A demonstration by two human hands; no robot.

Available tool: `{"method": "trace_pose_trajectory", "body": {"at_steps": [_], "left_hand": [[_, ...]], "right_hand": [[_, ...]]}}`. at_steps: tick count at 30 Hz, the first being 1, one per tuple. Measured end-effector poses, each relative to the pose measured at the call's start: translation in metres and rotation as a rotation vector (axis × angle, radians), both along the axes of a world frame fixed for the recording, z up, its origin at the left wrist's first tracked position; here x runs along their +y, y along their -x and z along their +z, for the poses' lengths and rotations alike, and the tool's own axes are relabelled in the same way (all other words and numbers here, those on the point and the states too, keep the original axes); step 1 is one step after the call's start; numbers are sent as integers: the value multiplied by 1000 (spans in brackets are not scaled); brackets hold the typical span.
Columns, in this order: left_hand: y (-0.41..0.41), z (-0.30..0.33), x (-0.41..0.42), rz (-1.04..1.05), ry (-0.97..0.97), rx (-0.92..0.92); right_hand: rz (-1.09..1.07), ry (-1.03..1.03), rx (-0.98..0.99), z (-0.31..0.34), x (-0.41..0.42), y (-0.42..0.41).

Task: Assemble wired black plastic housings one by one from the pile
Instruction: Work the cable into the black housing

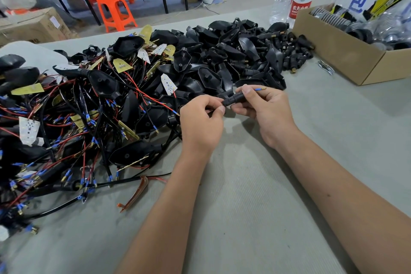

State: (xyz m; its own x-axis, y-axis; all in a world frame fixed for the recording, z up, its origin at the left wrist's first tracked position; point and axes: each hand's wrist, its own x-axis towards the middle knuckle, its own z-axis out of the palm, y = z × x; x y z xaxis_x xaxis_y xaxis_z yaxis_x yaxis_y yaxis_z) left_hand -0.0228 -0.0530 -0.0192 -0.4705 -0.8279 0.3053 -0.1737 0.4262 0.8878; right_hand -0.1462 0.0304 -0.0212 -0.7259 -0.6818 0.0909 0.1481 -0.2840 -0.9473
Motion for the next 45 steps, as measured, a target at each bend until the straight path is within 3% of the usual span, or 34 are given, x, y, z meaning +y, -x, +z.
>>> {"method": "trace_pose_trajectory", "body": {"at_steps": [9, 19, 24, 28, 31, 37, 45], "left_hand": [[-4, -1, 1, 10, 117, 30], [-4, -2, -3, 22, 123, -33], [-8, -1, -8, -47, 438, -192], [-12, 0, -14, -110, 559, -280], [-13, -1, -17, -155, 514, -310], [-12, 5, -15, -101, 132, -9], [-16, 5, -18, -128, 89, 14]], "right_hand": [[-53, 24, -110, 1, 0, 2], [-55, -39, 0, -4, -2, 5], [-50, -80, 104, -7, -3, 7], [-16, -77, 193, -8, -3, 3], [31, -49, 178, -6, -2, 4], [62, -10, 4, -4, 2, 10], [-14, -18, -6, -4, 2, 8]]}}
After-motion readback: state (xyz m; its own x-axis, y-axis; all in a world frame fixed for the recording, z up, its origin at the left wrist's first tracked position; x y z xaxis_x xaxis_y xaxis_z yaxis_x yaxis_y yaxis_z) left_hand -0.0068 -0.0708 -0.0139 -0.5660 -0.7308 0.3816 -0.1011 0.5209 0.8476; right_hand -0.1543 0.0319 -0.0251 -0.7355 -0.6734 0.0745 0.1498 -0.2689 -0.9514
